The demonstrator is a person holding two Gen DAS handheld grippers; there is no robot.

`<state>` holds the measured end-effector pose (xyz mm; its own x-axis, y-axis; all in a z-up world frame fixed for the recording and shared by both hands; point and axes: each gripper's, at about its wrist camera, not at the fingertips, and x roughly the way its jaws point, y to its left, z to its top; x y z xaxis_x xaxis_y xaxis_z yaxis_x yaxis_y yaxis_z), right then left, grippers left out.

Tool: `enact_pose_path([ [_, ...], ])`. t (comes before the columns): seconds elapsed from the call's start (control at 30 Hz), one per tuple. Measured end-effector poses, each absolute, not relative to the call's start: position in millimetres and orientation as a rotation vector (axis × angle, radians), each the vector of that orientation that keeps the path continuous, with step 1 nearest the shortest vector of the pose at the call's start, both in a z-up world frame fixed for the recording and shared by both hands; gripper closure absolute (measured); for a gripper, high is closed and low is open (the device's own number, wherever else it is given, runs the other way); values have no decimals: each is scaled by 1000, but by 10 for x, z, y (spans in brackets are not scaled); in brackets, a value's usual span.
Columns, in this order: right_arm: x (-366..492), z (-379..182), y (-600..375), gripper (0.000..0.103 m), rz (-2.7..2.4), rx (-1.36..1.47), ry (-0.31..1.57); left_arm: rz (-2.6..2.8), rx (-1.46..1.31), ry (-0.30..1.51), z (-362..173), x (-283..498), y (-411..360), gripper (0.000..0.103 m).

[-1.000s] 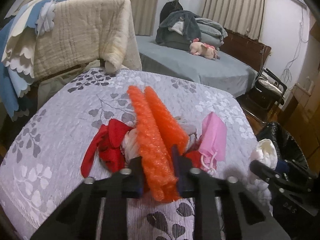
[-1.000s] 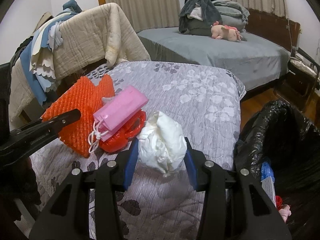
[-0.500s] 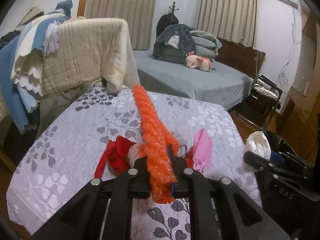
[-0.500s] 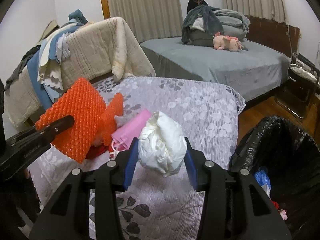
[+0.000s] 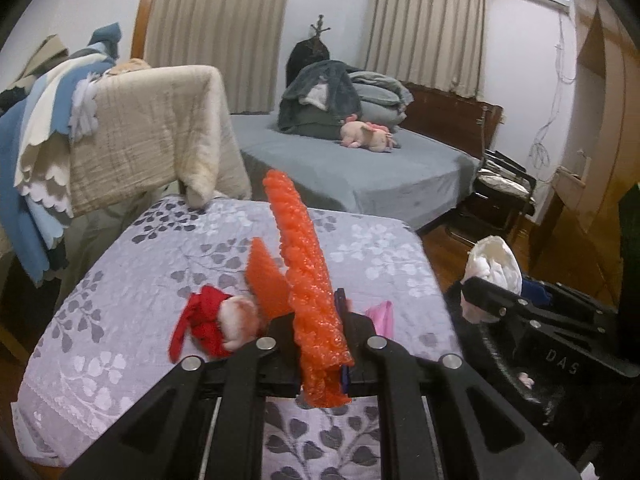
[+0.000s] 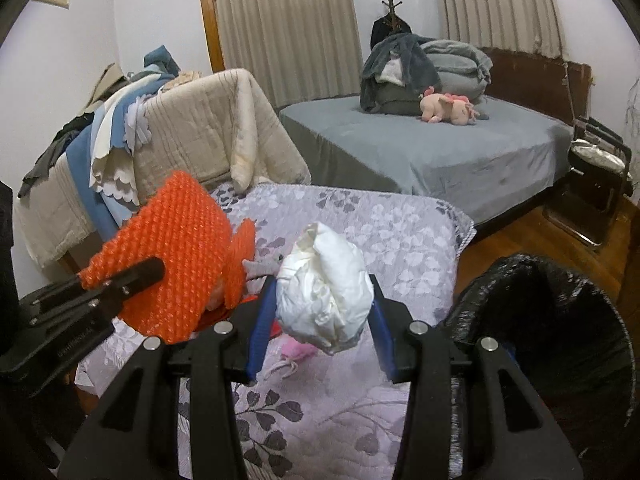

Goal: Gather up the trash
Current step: 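Carry the tissue and orange scrubber over the black bin and open both tools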

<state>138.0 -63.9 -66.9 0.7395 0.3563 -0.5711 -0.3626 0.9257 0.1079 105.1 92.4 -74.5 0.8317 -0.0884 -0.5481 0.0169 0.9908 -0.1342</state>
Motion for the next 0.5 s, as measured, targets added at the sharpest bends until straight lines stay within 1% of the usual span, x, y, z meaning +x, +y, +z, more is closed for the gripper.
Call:
enact_pose_path([
  [0.23, 1262, -538, -960, 61, 341, 2, 600, -134, -108, 586, -681, 1054, 604, 90],
  [0.5, 1182, -532, -1440, 61, 241, 30, 597, -249, -76, 599, -661, 1110, 106, 90],
])
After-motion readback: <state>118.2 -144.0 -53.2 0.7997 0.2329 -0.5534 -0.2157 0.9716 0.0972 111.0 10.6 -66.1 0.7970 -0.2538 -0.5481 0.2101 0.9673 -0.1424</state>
